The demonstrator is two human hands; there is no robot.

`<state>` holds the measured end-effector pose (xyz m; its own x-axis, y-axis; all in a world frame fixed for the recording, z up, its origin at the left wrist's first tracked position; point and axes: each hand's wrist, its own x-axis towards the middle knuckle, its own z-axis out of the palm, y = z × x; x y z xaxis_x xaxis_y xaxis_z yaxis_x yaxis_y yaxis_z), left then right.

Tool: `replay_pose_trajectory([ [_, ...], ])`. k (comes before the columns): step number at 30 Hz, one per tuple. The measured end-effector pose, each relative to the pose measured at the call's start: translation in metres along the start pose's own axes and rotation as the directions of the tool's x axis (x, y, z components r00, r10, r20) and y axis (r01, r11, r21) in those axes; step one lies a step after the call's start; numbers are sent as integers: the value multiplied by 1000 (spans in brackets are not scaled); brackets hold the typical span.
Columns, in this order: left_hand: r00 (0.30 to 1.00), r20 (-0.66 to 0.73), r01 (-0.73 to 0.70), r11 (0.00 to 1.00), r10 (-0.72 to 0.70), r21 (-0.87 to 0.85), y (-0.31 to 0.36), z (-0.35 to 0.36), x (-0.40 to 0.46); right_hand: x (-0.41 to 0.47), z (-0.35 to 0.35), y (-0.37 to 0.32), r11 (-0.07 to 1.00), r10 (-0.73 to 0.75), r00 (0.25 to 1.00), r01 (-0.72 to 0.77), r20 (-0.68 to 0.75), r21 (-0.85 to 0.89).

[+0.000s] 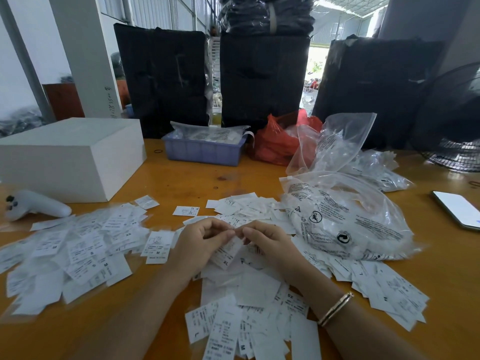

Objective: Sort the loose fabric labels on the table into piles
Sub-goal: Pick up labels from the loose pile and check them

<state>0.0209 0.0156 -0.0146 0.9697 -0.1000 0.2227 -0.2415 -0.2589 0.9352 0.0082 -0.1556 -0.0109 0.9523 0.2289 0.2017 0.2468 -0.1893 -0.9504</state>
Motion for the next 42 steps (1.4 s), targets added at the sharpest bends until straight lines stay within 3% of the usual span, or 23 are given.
replay_pose_trajectory([
  [4,1000,-7,-25,1000,25,-2,2,-2,-2,-1,2,0,999,-6,999,8,36,-49],
  [7,996,-91,-18,1000,17,-10,2,-4,-1,-3,1,-3,989,-68,997,71,23,-134],
  [11,946,-318,78,997,-71,9,-6,-19,8,1,-20,-17,985,-159,940,128,-303,-120],
  [13,921,-389,110,979,-35,173,-13,-27,14,6,-39,-20,973,-219,841,152,-494,-173],
  [15,910,-413,136,922,28,362,-18,-35,18,10,-57,-18,954,-280,755,148,-592,-262],
  [19,900,-433,207,822,53,531,-25,-48,19,19,-100,-6,899,-305,690,-19,-657,-438],
  [23,880,-460,278,662,114,696,-22,-48,15,30,-141,9,770,-168,741,-314,-650,-556],
  [25,885,-437,250,626,163,738,-18,-42,14,33,-152,17,642,-78,817,-398,-572,-656],
  [28,925,-291,85,611,245,787,-14,-30,10,35,-155,26,477,117,894,-433,-433,-765],
  [30,941,-199,-11,613,273,790,-13,-22,8,36,-152,27,485,176,889,-453,-424,-748],
  [33,950,-102,-103,604,296,790,-14,-15,6,34,-144,25,521,135,869,-471,-476,-712],
  [42,952,-1,-199,623,306,757,-17,-11,4,35,-146,26,648,166,796,-533,-582,-544],
])
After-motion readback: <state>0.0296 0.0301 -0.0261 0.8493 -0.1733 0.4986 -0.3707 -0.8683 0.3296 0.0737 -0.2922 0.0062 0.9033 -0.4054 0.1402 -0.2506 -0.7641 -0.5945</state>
